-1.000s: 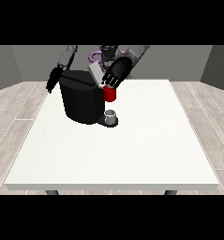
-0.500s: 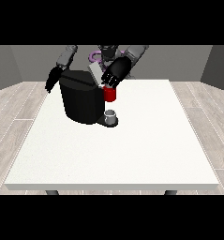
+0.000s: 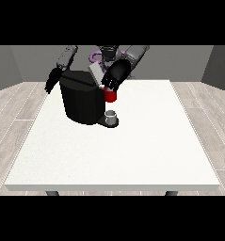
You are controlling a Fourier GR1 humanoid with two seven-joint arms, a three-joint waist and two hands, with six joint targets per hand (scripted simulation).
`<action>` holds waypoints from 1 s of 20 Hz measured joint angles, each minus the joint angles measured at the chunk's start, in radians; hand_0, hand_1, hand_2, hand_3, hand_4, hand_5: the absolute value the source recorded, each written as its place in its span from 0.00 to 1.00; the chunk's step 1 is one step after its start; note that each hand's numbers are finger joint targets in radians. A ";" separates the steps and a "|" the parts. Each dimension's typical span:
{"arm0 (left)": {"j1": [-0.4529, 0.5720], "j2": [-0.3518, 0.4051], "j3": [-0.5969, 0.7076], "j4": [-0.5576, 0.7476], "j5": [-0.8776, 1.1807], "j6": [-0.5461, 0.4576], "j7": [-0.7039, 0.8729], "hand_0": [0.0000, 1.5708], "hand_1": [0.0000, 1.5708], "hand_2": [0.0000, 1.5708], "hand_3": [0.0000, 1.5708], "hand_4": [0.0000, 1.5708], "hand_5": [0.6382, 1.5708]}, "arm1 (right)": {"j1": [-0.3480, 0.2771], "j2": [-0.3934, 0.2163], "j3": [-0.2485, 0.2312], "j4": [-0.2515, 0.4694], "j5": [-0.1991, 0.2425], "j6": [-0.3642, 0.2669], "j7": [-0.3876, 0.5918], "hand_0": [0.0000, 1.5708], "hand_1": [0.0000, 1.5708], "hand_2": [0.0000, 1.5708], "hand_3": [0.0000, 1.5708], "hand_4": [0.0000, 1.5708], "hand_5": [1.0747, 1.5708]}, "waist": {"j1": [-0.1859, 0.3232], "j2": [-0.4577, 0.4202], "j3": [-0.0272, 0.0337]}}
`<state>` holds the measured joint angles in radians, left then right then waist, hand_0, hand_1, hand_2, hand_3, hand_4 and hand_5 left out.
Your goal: Insert the coffee pod into the coffee machine and close the lid
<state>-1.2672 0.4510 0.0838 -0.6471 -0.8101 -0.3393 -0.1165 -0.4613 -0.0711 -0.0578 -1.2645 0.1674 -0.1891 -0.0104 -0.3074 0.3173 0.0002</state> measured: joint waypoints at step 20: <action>-0.018 0.046 0.025 0.020 -0.020 0.067 -0.115 0.81 0.81 0.79 0.62 0.00 1.00 | -0.023 -0.021 -0.006 -0.021 0.001 0.007 0.020 0.00 0.00 0.00 0.00 0.06 1.00 | -0.018 0.054 0.0009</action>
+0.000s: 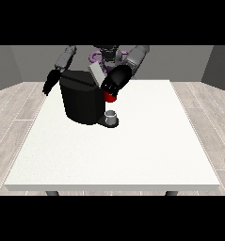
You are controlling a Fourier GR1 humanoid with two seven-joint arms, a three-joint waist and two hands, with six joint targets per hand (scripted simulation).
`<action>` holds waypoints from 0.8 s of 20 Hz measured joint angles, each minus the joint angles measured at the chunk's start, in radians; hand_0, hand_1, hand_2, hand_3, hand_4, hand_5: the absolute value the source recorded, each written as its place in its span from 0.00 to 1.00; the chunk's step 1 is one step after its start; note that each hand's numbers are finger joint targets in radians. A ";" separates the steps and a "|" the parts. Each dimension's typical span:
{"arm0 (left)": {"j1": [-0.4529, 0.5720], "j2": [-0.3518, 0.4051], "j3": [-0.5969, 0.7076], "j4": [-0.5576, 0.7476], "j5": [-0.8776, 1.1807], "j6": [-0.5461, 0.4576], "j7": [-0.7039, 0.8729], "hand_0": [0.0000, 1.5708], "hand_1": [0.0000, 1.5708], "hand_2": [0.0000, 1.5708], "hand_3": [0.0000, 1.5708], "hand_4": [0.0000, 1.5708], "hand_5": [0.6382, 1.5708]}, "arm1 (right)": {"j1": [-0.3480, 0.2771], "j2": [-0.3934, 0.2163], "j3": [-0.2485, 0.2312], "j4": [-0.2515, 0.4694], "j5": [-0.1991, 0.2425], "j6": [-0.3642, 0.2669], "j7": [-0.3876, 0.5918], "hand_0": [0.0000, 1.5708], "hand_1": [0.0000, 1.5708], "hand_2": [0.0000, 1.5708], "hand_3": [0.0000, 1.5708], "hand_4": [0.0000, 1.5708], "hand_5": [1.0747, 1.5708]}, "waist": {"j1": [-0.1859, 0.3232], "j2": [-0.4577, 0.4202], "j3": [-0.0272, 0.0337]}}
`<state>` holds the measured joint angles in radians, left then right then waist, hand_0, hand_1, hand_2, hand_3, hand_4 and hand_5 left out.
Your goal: Insert the coffee pod into the coffee machine and close the lid
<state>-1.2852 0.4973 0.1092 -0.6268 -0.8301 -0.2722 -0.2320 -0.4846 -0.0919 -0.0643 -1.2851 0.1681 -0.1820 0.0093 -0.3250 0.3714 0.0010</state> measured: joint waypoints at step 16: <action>-0.016 0.053 -0.027 -0.006 -0.080 0.086 -0.056 0.00 0.00 0.36 0.30 0.00 1.00 | -0.022 0.007 0.016 -0.007 0.030 -0.025 0.003 0.00 0.00 0.00 0.00 0.13 1.00 | -0.007 0.043 0.0027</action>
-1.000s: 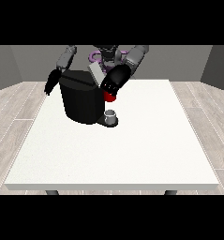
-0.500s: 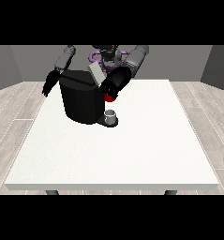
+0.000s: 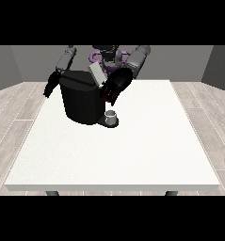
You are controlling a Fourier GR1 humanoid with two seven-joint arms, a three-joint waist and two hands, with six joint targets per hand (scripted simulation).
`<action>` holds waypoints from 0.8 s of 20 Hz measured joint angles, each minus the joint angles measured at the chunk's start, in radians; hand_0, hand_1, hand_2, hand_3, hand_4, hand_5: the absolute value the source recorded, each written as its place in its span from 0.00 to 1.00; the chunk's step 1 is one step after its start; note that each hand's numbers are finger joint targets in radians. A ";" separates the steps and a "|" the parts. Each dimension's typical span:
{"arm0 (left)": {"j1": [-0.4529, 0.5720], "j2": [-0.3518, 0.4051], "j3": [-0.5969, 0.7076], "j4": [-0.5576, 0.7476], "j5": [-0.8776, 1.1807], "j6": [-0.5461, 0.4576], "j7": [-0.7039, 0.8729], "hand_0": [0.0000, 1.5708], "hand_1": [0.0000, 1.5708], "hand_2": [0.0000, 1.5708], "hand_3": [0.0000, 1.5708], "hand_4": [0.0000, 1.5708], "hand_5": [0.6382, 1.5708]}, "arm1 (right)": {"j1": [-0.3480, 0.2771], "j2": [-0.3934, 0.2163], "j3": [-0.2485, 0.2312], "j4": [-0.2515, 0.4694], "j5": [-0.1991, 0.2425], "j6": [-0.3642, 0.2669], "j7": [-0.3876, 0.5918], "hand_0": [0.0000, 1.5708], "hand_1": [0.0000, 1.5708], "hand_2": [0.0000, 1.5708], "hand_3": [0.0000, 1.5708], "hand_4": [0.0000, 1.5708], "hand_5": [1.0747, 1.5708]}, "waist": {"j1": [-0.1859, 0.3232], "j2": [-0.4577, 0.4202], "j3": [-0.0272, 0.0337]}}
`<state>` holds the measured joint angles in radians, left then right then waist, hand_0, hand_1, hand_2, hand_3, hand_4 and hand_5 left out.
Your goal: Insert the coffee pod into the coffee machine and close the lid
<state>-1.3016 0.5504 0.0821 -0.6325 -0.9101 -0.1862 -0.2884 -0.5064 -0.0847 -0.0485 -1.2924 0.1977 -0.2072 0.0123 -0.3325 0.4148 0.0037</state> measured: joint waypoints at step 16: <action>0.116 -0.122 -0.018 -0.009 0.010 -0.042 0.038 0.00 0.00 0.05 0.00 0.00 1.00 | 0.101 -0.021 -0.074 0.114 -0.046 0.009 -0.017 0.00 0.00 0.00 0.00 0.00 1.00 | 0.131 -0.188 -0.0024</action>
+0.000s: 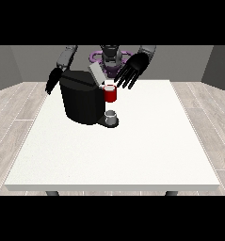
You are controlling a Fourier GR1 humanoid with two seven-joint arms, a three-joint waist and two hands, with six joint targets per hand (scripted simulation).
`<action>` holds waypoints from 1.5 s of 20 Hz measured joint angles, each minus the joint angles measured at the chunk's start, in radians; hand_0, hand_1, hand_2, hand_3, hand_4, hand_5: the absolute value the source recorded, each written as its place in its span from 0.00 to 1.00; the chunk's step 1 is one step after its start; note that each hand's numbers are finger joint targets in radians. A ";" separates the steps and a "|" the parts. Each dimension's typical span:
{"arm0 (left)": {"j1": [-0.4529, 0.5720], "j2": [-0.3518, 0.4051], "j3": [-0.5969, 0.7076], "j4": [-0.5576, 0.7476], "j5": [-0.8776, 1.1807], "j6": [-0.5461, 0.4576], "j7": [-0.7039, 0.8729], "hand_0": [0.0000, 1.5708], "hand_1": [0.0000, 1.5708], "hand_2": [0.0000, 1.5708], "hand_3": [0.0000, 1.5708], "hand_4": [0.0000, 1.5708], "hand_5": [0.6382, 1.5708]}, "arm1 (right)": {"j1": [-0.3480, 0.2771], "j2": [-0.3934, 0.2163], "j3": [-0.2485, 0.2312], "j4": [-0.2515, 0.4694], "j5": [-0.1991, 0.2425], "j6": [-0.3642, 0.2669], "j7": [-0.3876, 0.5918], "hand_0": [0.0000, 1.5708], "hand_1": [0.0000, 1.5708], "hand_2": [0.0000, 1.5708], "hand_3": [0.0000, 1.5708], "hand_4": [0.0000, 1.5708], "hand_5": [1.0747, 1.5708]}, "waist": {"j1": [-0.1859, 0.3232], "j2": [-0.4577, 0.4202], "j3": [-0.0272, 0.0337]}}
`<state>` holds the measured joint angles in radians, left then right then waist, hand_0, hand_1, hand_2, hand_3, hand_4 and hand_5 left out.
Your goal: Insert the coffee pod into the coffee machine and close the lid
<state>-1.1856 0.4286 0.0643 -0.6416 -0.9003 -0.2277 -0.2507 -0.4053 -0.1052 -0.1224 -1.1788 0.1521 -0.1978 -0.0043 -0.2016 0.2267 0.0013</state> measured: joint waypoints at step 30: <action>0.671 -0.406 0.294 -0.074 0.559 -0.090 -0.030 0.00 0.00 0.00 0.00 0.26 1.00 | 0.188 -0.025 0.041 -0.092 -0.065 0.163 -0.006 0.00 0.00 0.00 0.00 0.15 1.00 | 0.328 -0.537 -0.0013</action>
<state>-0.5150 0.0227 0.3581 -0.7155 -0.3413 -0.3173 -0.2807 -0.2175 -0.1299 -0.0815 -1.2708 0.0876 -0.0348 -0.0106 0.1262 -0.3105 0.0000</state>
